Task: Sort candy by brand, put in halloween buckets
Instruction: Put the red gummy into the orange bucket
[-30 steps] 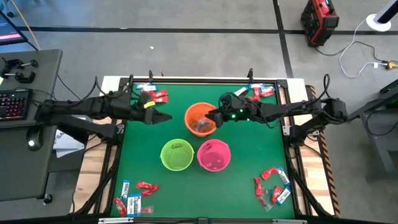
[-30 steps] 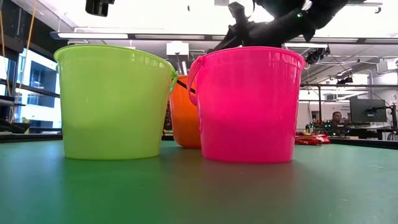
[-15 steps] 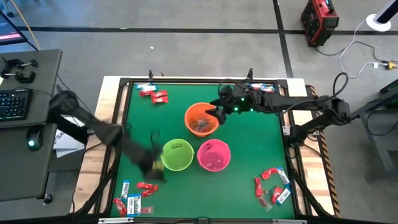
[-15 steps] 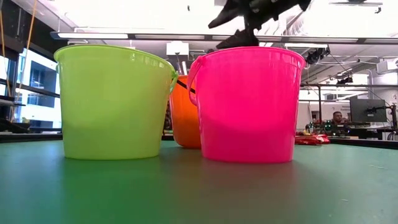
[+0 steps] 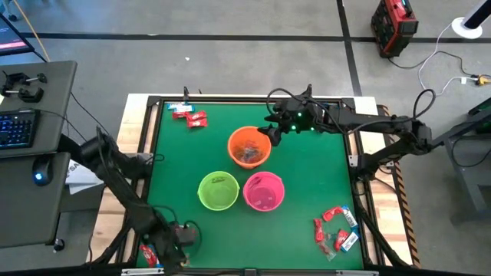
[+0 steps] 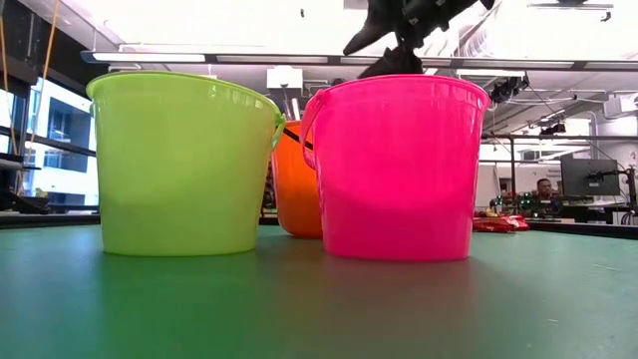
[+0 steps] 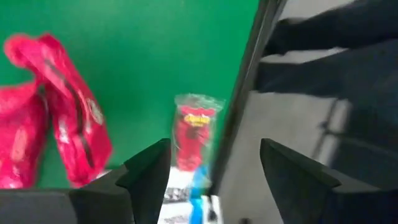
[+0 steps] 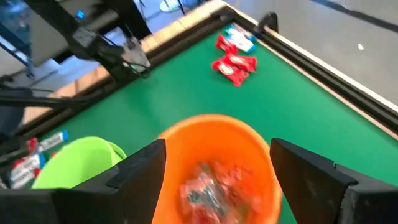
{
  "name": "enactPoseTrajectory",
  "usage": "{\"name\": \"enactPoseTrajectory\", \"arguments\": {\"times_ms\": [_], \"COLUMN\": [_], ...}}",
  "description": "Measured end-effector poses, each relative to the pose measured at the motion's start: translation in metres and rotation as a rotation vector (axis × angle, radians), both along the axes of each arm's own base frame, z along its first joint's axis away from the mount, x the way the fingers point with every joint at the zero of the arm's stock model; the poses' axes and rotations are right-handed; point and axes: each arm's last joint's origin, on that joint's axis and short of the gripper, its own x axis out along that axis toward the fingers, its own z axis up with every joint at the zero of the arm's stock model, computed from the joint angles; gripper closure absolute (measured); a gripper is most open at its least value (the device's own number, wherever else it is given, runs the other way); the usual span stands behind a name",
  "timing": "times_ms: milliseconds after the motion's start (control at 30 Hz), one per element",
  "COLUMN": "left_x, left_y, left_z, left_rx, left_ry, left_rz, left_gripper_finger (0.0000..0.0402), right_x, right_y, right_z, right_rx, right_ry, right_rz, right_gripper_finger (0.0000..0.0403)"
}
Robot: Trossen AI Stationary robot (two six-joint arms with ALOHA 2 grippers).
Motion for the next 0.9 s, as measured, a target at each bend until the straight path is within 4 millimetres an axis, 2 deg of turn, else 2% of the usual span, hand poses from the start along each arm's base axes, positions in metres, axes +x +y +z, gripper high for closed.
{"name": "enactPoseTrajectory", "arguments": {"times_ms": [167, 333, 467, 900], "left_x": [0.008, 0.014, 0.014, 0.005], "left_y": [-0.010, -0.020, -0.026, -0.025], "left_z": [-0.015, -0.029, -0.028, -0.038], "left_rx": [0.203, 0.171, 0.144, 0.192], "left_ry": [0.050, 0.054, 0.020, -0.006], "left_rz": [-0.058, -0.071, -0.053, -0.051], "left_gripper_finger": [0.0183, 0.0188, 0.0188, 0.0188], "right_x": [-0.002, -0.003, -0.004, -0.007], "right_y": [-0.004, -0.006, -0.007, -0.007], "right_z": [-0.002, -0.002, -0.003, -0.008], "right_rx": [0.004, 0.001, 0.001, -0.009], "right_ry": [0.029, 0.031, 0.035, 0.102], "right_rz": [-0.012, -0.017, -0.020, -0.006], "right_gripper_finger": [0.0121, 0.0121, 0.0121, 0.0121]}}
